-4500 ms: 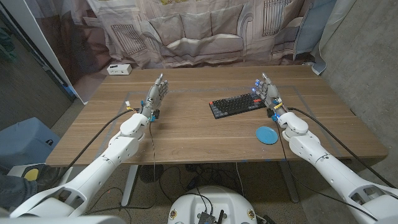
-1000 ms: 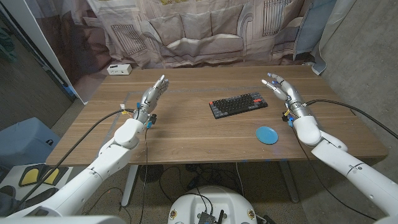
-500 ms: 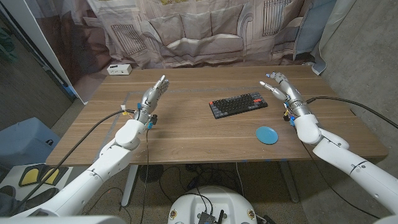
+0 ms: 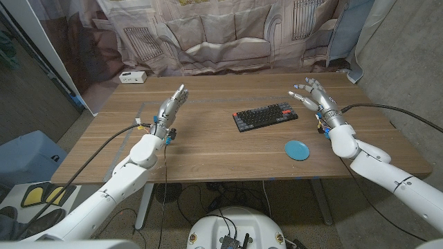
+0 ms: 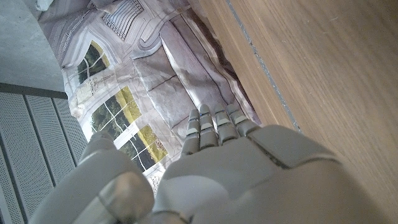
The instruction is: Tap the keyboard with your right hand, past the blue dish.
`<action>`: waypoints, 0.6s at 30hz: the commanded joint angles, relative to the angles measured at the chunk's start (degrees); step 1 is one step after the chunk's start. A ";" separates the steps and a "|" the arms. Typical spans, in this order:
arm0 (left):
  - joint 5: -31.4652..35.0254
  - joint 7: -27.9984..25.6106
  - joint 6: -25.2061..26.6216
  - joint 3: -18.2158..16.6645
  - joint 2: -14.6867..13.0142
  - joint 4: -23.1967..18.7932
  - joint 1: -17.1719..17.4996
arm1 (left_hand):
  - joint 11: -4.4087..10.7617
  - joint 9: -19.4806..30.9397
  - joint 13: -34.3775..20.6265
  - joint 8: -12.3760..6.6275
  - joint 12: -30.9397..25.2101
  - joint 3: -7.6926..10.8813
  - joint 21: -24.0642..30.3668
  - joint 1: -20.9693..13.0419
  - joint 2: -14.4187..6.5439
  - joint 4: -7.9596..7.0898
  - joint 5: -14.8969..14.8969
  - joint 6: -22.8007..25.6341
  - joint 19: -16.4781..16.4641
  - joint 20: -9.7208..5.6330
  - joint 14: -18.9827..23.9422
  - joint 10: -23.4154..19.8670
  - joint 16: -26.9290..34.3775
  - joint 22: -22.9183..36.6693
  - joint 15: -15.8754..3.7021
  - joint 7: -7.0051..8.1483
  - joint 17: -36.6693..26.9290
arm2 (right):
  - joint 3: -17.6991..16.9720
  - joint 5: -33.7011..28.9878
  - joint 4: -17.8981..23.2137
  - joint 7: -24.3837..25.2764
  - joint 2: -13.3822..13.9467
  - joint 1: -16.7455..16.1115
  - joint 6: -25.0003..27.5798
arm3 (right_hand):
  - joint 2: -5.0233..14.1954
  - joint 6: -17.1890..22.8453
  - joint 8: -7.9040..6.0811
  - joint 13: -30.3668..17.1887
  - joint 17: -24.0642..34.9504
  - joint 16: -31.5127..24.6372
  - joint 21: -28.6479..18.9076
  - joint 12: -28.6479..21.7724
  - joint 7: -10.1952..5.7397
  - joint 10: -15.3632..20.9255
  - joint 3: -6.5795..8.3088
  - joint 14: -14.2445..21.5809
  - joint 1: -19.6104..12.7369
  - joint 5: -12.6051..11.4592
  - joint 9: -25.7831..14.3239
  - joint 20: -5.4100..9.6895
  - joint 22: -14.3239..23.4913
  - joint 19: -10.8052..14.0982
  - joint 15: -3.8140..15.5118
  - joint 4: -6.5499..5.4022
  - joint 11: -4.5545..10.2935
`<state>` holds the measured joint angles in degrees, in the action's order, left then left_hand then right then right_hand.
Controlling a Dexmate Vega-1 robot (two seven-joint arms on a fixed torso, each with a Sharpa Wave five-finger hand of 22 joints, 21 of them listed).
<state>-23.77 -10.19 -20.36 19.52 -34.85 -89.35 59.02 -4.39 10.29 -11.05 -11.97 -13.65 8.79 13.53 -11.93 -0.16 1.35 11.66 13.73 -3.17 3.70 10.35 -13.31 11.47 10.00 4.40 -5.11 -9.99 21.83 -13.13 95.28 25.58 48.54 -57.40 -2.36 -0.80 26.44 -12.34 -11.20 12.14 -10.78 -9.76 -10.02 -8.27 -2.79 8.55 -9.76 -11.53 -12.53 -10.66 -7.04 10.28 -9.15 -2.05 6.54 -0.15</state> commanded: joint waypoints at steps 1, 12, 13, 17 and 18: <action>0.33 -0.20 -0.31 0.51 0.53 -0.03 0.26 | -0.36 0.08 -0.24 -0.03 -0.23 -0.08 -0.38 -0.06 0.17 0.23 0.00 0.67 -0.39 0.00 0.58 -0.63 0.19 0.15 -0.10 -0.17 -0.28 | 0.98 -2.99 3.94 -1.69 2.34 -0.19 7.52 | 0.14 0.94 -0.20 -0.08 0.23 0.19 -0.28 0.03 -0.21 -2.28 -0.12 -6.36 1.03 -0.23 0.03 1.02 0.18 -2.49 0.47 -0.41 0.29; 0.46 -0.58 -1.48 0.37 1.14 0.30 0.55 | -0.28 0.08 -0.24 -0.03 -0.29 -0.08 -0.49 -0.09 0.03 0.30 -0.01 1.16 -0.71 -0.01 1.01 -1.14 0.20 0.15 -0.15 -0.20 -0.28 | 2.54 -5.69 5.06 -1.88 3.07 0.78 10.89 | 0.34 0.51 0.40 -0.06 0.28 0.18 -0.20 0.05 -0.35 -4.69 -0.25 -8.07 1.62 -0.13 0.03 1.21 0.18 -4.89 0.50 -0.60 0.49; 0.49 -0.51 -1.47 0.42 1.14 0.32 0.52 | -0.22 0.08 -0.24 -0.03 -0.31 -0.08 -0.50 -0.10 0.02 0.31 -0.01 1.21 -0.75 -0.01 1.07 -1.24 0.20 0.15 -0.17 -0.23 -0.28 | 2.62 -5.86 5.10 -1.73 3.06 0.80 11.05 | 0.37 0.56 0.41 -0.06 0.28 0.17 -0.17 0.03 -0.38 -4.84 -0.25 -8.19 1.65 -0.12 0.02 1.30 0.18 -5.19 0.49 -0.61 0.50; 0.49 -0.09 -1.22 0.70 1.13 0.51 0.25 | -0.21 0.09 -0.24 -0.01 -0.32 -0.08 -0.54 -0.11 -0.02 0.34 -0.02 1.39 -0.92 -0.04 1.21 -1.43 0.19 0.15 -0.16 -0.25 -0.28 | 2.86 -6.20 5.39 -1.54 3.08 0.90 11.65 | 0.44 0.59 0.48 -0.06 0.27 0.17 -0.20 -0.01 -0.50 -5.27 -0.25 -8.56 1.73 -0.11 0.02 1.61 0.19 -5.67 0.50 -0.63 0.48; 0.45 -0.04 -1.25 0.76 1.24 0.62 0.15 | -0.20 0.09 -0.24 0.00 -0.32 -0.09 -0.55 -0.12 -0.03 0.34 -0.02 1.40 -0.94 -0.04 1.24 -1.47 0.18 0.15 -0.17 -0.22 -0.28 | 2.93 -6.23 5.48 -1.59 3.08 0.92 11.81 | 0.45 0.60 0.49 -0.06 0.27 0.16 -0.20 -0.03 -0.49 -5.32 -0.25 -8.61 1.75 -0.10 0.02 1.63 0.19 -5.79 0.50 -0.63 0.47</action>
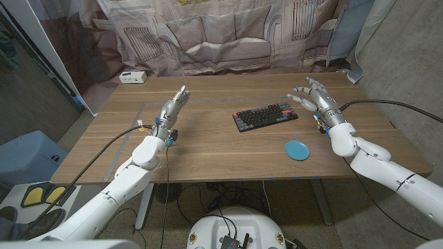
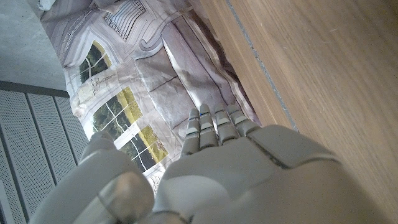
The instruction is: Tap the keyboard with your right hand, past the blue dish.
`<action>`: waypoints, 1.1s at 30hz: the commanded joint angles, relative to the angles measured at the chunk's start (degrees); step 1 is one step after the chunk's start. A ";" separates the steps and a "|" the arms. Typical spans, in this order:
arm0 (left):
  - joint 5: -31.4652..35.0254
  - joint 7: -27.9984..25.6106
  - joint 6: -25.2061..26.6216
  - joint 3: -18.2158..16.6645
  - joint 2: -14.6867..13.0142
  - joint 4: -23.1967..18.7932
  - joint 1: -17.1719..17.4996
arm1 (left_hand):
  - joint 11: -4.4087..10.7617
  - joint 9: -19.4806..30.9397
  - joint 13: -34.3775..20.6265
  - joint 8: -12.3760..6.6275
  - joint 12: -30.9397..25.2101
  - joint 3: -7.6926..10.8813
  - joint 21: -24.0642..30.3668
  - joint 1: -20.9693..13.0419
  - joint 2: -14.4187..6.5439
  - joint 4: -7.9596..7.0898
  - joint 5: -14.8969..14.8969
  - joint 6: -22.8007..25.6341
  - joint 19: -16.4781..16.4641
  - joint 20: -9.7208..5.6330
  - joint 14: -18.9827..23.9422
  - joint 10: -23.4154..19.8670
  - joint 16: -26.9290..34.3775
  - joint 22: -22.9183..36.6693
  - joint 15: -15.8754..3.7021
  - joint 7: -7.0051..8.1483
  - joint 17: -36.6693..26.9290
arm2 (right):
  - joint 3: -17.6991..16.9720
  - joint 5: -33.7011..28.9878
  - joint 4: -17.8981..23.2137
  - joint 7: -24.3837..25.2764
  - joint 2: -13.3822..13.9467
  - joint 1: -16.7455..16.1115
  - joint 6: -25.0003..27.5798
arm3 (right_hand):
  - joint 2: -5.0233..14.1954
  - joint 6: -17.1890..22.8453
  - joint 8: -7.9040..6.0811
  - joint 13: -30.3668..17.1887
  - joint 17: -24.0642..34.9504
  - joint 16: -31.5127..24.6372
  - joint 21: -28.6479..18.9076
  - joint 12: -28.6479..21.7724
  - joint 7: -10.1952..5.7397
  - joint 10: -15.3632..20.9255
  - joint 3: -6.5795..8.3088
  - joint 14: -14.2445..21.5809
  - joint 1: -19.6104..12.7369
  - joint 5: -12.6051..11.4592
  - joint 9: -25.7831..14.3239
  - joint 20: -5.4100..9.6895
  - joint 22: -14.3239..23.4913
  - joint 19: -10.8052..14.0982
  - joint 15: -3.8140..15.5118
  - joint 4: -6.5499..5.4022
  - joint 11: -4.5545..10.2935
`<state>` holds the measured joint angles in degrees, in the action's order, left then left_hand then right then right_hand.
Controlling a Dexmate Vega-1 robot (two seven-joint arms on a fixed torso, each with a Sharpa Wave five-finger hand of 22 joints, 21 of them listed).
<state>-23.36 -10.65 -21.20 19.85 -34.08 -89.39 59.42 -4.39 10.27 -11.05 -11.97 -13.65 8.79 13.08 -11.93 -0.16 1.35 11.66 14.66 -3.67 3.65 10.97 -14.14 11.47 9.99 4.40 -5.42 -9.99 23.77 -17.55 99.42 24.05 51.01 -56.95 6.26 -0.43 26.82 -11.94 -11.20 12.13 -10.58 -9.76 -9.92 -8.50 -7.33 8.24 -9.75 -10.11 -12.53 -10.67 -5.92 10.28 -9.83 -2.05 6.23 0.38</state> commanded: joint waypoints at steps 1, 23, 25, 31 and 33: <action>0.00 0.65 -0.47 0.57 0.58 0.84 -0.46 | -0.34 0.10 -0.25 0.01 -0.31 -0.09 -0.11 -0.12 -0.04 0.35 -0.02 0.48 -0.46 0.01 0.62 -0.63 0.17 0.16 -0.17 0.09 -0.28 | 1.25 -2.32 1.43 0.01 0.63 0.59 3.58 | 0.10 0.27 0.10 -0.06 0.28 -0.05 -0.21 -0.15 -0.30 -0.86 0.05 -8.69 0.37 -0.10 0.02 0.62 0.20 -5.25 0.53 -0.33 -0.04; 0.33 0.94 0.03 1.28 1.16 1.48 -2.02 | -0.23 0.11 -0.25 0.15 -0.15 -0.13 -0.42 -0.16 -0.18 0.48 -0.05 0.94 -0.65 0.03 0.82 -0.88 -0.01 0.16 -0.13 -0.13 -0.28 | 5.05 -4.73 2.11 -6.06 1.19 4.20 8.63 | 0.87 1.09 0.13 -0.08 0.19 -0.41 -0.81 -0.50 0.22 -2.26 0.32 -9.35 0.49 0.01 -0.05 1.07 0.22 -6.19 0.20 -0.35 -0.39; 0.36 0.96 0.24 1.37 1.15 1.37 -2.14 | -0.23 0.11 -0.25 0.13 -0.12 -0.13 -0.44 -0.17 -0.19 0.49 -0.05 1.04 -0.69 -0.02 0.84 -0.86 -0.02 0.16 -0.12 -0.11 -0.28 | 5.36 -4.81 2.13 -6.76 1.28 4.52 9.04 | 0.92 1.19 0.11 -0.08 0.18 -0.45 -0.85 -0.54 0.27 -2.27 0.34 -9.32 0.48 0.02 -0.06 1.07 0.22 -6.18 0.17 -0.35 -0.45; 0.63 0.95 0.38 1.55 1.11 1.14 -2.38 | -0.17 0.11 -0.26 0.16 -0.06 -0.15 -0.54 -0.17 -0.22 0.53 -0.06 1.19 -0.68 0.03 0.82 -0.89 -0.09 0.17 -0.10 -0.13 -0.29 | 5.72 -4.71 2.53 -8.34 1.71 5.05 10.28 | 1.10 1.69 -0.03 -0.09 0.16 -0.57 -0.99 -0.65 0.15 -2.37 0.43 -9.23 0.44 0.05 -0.08 1.08 0.22 -6.13 0.15 -0.31 -0.37; 0.70 0.93 0.31 1.61 1.17 1.17 -2.42 | -0.18 0.11 -0.26 0.15 -0.03 -0.15 -0.57 -0.17 -0.23 0.54 -0.06 1.27 -0.68 0.04 0.85 -0.89 -0.10 0.17 -0.07 -0.10 -0.29 | 5.82 -4.70 2.67 -8.67 1.83 5.15 10.60 | 1.18 1.76 -0.02 -0.09 0.15 -0.63 -1.04 -0.69 0.21 -2.40 0.47 -9.15 0.42 0.07 -0.09 1.05 0.22 -6.13 0.03 -0.30 -0.36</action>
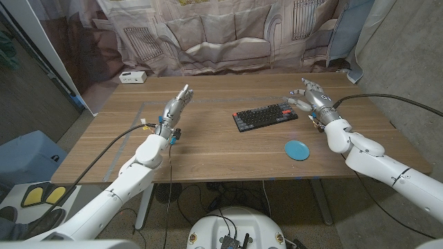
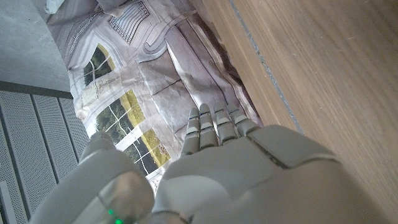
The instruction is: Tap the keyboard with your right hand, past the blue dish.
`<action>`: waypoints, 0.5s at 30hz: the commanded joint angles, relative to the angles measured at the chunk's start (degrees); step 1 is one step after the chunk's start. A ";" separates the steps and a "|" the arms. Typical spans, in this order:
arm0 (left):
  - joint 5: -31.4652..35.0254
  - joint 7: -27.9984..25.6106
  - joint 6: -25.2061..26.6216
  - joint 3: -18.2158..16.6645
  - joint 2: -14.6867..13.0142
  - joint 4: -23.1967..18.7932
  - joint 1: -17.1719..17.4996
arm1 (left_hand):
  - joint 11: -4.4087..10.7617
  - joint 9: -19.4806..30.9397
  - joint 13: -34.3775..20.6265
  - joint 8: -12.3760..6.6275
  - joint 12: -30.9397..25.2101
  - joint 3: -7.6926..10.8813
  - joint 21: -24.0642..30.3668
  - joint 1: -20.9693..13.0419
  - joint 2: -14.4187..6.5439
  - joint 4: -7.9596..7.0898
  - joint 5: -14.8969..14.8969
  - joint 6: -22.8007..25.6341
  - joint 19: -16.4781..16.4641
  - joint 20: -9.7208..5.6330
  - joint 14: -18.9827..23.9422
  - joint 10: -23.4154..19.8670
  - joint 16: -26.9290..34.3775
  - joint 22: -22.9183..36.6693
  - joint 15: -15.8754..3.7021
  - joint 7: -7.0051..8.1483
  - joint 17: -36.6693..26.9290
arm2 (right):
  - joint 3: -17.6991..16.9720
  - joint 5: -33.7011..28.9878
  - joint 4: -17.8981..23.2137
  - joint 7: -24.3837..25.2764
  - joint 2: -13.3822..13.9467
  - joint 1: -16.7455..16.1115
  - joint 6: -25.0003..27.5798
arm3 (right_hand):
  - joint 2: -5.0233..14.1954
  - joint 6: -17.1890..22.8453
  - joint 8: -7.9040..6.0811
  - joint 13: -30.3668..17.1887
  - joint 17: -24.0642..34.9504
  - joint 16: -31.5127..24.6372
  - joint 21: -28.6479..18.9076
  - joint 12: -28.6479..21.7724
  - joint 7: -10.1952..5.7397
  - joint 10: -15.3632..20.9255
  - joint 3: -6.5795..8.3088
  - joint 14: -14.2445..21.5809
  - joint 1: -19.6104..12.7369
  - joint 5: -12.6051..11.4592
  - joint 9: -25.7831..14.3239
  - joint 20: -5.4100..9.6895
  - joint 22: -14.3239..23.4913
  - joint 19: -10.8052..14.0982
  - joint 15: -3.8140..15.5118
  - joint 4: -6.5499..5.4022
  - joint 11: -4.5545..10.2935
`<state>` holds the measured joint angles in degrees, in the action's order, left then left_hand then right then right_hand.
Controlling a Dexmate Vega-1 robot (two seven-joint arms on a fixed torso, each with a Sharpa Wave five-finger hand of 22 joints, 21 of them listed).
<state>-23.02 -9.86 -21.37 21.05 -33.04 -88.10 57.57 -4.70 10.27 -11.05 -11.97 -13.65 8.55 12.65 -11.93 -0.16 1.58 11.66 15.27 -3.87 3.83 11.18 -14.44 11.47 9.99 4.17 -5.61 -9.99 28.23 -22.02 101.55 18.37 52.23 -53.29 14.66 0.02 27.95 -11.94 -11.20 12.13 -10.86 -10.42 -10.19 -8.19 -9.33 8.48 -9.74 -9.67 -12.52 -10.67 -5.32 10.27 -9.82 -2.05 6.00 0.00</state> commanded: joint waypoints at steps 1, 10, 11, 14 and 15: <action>0.36 0.15 0.48 0.44 0.16 -0.14 -0.58 | 0.18 0.12 -0.26 0.14 -0.01 0.08 -0.15 -0.17 -0.24 0.31 -0.06 0.71 -0.48 -0.15 0.64 -0.56 -0.11 0.17 0.14 0.06 -0.29 | 1.41 -0.16 0.58 -3.22 0.70 1.55 2.23 | 0.76 0.63 -0.01 -0.09 0.15 -0.36 -0.40 -0.44 -0.14 -0.42 0.25 -9.18 -0.03 0.08 -0.09 0.43 0.23 -6.14 0.02 -0.07 0.01; 0.55 0.03 0.88 0.47 -0.13 -0.65 -0.48 | 0.07 0.12 -0.26 0.15 0.01 0.05 -0.26 -0.17 -0.27 0.35 -0.07 1.00 -0.52 -0.10 0.71 -0.72 -0.15 0.18 0.11 -0.06 -0.29 | 2.51 -0.37 0.07 -4.74 0.63 2.70 2.76 | 0.96 1.13 -0.12 -0.09 0.13 -0.46 -0.52 -0.60 -0.24 -0.39 0.36 -9.12 -0.09 0.12 -0.11 0.35 0.22 -6.13 0.02 -0.02 0.05; 0.51 0.01 0.95 0.43 -0.16 -0.73 -0.46 | 0.06 0.12 -0.26 0.13 0.03 0.05 -0.27 -0.17 -0.28 0.36 -0.07 1.09 -0.52 -0.09 0.72 -0.71 -0.15 0.18 0.15 -0.14 -0.29 | 2.62 -0.34 -0.05 -4.89 0.58 2.85 2.73 | 0.98 1.22 -0.15 -0.09 0.13 -0.47 -0.53 -0.61 -0.27 -0.39 0.37 -9.13 -0.10 0.12 -0.11 0.34 0.22 -6.13 0.00 -0.01 0.05; 0.57 -0.05 1.18 0.40 -0.31 -0.91 -0.46 | 0.16 0.12 -0.27 0.18 0.06 0.04 -0.33 -0.16 -0.29 0.37 -0.08 1.06 -0.51 -0.10 0.68 -0.72 -0.20 0.18 0.13 -0.07 -0.29 | 3.05 -0.41 -0.47 -5.30 0.34 3.36 2.83 | 1.03 1.42 -0.20 -0.09 0.12 -0.49 -0.57 -0.65 -0.32 -0.38 0.40 -9.13 -0.11 0.14 -0.12 0.35 0.22 -6.11 -0.01 0.01 0.16; 0.49 -0.05 1.27 0.38 -0.31 -0.96 -0.45 | 0.12 0.12 -0.27 0.18 0.06 0.03 -0.33 -0.16 -0.29 0.38 -0.08 1.09 -0.52 -0.07 0.69 -0.73 -0.20 0.18 0.13 -0.05 -0.29 | 3.16 -0.39 -0.62 -5.41 0.29 3.50 2.77 | 1.05 1.45 -0.19 -0.09 0.12 -0.50 -0.58 -0.68 -0.32 -0.35 0.41 -9.12 -0.12 0.14 -0.12 0.35 0.22 -6.10 -0.01 0.01 0.13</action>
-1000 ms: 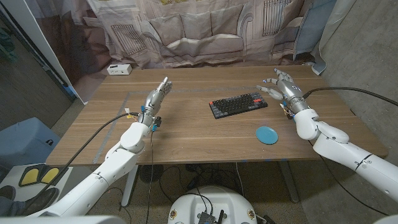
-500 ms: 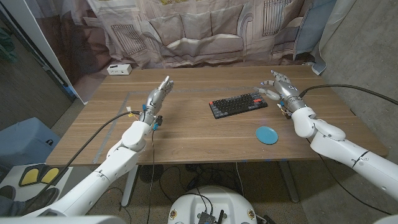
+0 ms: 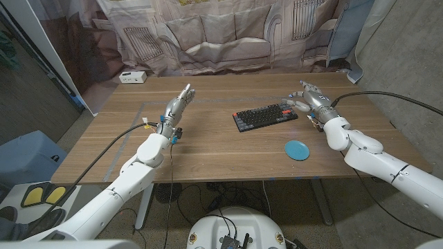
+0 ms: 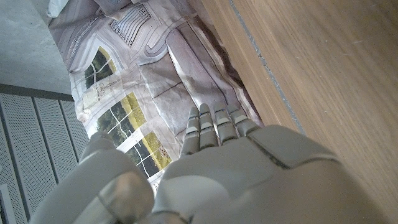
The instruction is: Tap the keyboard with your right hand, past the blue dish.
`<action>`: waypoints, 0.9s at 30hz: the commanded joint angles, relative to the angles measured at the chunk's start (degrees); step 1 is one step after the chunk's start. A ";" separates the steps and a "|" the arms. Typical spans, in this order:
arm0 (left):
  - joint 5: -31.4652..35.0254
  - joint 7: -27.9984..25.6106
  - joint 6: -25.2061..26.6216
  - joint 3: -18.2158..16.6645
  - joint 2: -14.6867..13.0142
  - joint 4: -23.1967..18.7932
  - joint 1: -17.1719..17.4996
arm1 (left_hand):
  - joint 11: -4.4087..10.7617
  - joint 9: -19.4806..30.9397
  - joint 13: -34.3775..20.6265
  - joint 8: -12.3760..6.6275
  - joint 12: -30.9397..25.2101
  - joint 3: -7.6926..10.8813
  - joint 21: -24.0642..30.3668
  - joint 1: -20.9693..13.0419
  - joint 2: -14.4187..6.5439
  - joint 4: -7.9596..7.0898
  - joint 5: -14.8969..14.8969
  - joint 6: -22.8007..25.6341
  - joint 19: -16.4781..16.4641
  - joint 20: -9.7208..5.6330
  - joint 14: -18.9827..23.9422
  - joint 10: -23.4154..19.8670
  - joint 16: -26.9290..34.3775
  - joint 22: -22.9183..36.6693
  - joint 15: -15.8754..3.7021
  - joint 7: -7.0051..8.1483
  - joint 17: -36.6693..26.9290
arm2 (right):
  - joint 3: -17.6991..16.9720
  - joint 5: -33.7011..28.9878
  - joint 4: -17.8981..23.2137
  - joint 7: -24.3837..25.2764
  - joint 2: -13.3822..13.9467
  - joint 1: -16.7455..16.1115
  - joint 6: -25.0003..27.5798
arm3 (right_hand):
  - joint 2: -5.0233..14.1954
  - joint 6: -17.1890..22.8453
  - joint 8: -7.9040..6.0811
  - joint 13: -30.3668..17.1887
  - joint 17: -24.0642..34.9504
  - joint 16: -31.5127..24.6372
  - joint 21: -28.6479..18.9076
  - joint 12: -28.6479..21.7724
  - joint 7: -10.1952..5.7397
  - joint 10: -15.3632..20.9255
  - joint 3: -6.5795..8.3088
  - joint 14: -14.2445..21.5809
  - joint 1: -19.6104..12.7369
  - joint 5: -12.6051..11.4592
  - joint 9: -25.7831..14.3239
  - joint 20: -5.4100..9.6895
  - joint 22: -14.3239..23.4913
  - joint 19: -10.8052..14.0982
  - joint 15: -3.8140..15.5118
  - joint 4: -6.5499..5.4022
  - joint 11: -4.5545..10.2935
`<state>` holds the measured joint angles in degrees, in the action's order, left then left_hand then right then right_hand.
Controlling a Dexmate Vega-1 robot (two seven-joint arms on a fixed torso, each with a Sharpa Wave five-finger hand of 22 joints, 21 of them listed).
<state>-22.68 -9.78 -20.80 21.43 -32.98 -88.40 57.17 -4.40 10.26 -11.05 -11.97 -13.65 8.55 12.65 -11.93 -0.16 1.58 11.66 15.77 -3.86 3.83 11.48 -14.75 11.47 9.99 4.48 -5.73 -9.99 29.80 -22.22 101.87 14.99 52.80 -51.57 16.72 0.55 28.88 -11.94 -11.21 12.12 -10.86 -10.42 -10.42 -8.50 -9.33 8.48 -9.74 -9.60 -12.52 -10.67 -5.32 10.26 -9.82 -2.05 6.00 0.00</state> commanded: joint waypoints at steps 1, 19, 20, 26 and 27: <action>0.11 -0.05 0.73 0.01 -0.40 -0.66 -0.08 | -0.20 0.12 -0.26 0.19 0.06 0.03 -0.34 -0.16 -0.30 0.38 -0.08 0.59 -0.51 -0.10 0.41 -0.45 -0.19 0.18 -0.21 0.07 -0.29 | 1.72 -0.23 -1.03 -2.15 -0.36 1.93 0.84 | 0.55 0.51 -0.18 -0.09 0.12 -0.51 -0.60 -0.44 -0.03 -0.39 0.43 -9.13 -0.21 0.15 -0.12 0.35 0.22 -6.10 -0.01 0.02 0.16; 0.40 0.80 -0.72 0.98 0.98 1.88 -1.82 | -0.34 0.13 -0.28 0.31 0.13 -0.05 -0.55 -0.12 -0.38 0.46 -0.10 0.90 -0.59 -0.02 0.67 -0.79 -0.23 0.19 -0.12 0.13 -0.30 | 3.88 -0.77 -2.87 -4.71 -1.08 4.51 2.23 | 0.91 0.89 -0.14 -0.09 0.07 -0.58 -0.71 -0.52 -0.21 -0.71 0.64 -9.25 -0.37 0.25 -0.14 0.31 0.21 -6.21 -0.11 0.15 0.20; 0.37 0.81 -0.79 0.97 1.02 1.98 -1.85 | -0.38 0.13 -0.28 0.31 0.13 -0.05 -0.56 -0.12 -0.38 0.46 -0.10 0.92 -0.59 0.00 0.66 -0.80 -0.24 0.19 -0.12 0.10 -0.30 | 3.99 -0.81 -2.91 -4.87 -1.14 4.66 2.40 | 0.93 0.91 -0.13 -0.09 0.07 -0.59 -0.72 -0.52 -0.20 -0.73 0.65 -9.23 -0.38 0.25 -0.14 0.30 0.21 -6.21 -0.16 0.16 0.21; 0.10 0.76 -1.17 0.83 1.23 2.62 -1.89 | -0.35 0.13 -0.28 0.32 0.16 -0.07 -0.61 -0.10 -0.40 0.48 -0.10 1.04 -0.63 -0.01 0.71 -0.86 -0.25 0.20 -0.03 0.04 -0.30 | 4.59 -1.09 -3.02 -5.84 -1.27 5.39 3.40 | 1.07 1.21 -0.19 -0.09 0.06 -0.61 -0.74 -0.56 -0.29 -0.80 0.75 -9.30 -0.45 0.29 -0.15 0.27 0.20 -6.30 -0.20 0.21 0.30; 0.07 0.76 -1.22 0.82 1.27 2.72 -1.92 | -0.38 0.13 -0.28 0.33 0.17 -0.08 -0.61 -0.10 -0.41 0.49 -0.10 1.04 -0.64 -0.03 0.72 -0.87 -0.25 0.20 -0.03 -0.02 -0.30 | 4.66 -1.04 -3.03 -6.08 -1.27 5.49 3.54 | 1.09 1.19 -0.17 -0.09 0.06 -0.61 -0.75 -0.57 -0.28 -0.82 0.76 -9.32 -0.47 0.30 -0.15 0.27 0.20 -6.30 -0.21 0.22 0.26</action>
<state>-22.37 -9.28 -21.14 22.05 -32.44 -87.37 55.91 -4.70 10.26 -11.05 -11.64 -13.65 8.31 12.21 -11.93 -0.16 1.82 11.66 16.40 -3.86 3.83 11.67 -15.05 11.22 9.99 4.28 -5.73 -9.99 33.35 -22.82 99.39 10.91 51.88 -47.46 18.63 0.89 29.49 -11.95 -11.21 11.97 -11.30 -10.86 -10.42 -8.70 -9.54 8.72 -9.73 -9.94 -12.24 -10.67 -5.32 10.26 -9.82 -2.05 6.24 0.21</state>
